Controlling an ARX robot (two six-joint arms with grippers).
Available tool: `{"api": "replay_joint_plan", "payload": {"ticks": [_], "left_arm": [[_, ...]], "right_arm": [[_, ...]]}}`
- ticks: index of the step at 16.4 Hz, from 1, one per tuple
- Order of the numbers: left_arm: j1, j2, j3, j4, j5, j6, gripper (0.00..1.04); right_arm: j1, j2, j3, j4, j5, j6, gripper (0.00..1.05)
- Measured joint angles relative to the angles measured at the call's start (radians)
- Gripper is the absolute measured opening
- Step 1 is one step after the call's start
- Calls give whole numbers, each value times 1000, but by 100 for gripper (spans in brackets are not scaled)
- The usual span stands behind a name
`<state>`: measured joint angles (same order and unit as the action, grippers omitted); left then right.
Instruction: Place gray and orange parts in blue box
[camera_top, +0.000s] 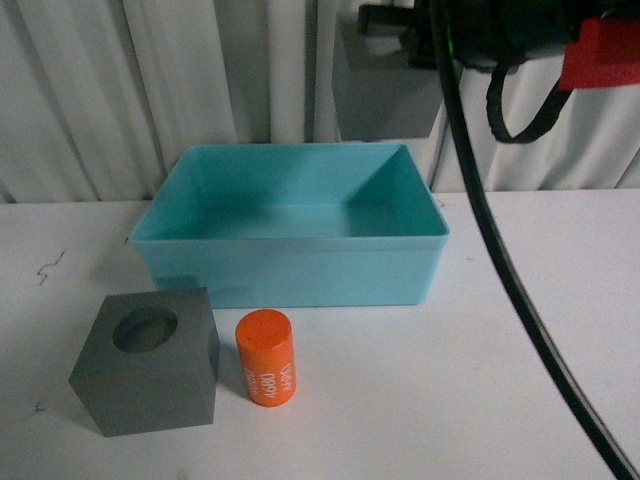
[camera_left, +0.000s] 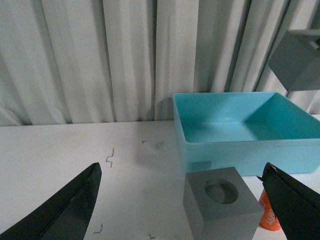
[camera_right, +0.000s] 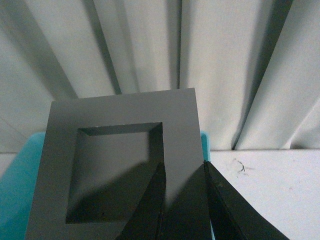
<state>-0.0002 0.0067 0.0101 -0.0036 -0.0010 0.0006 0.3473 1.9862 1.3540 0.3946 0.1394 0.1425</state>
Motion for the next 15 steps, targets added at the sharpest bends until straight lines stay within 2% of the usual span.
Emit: {"api": "replay_joint_plan", "payload": {"ticks": [5,11,13,15], "left_arm": [[0,0,0,0,0,0,98],[0,0,0,0,0,0,98],[0,0,0,0,0,0,98],[0,0,0,0,0,0,98]], "right_arm": [[0,189,50,-22,11,47,18],[2,240,106,-59,41,71,18],[6,248,106,-50,39,73,35],[6,245,104,-20,36,76,56]]}}
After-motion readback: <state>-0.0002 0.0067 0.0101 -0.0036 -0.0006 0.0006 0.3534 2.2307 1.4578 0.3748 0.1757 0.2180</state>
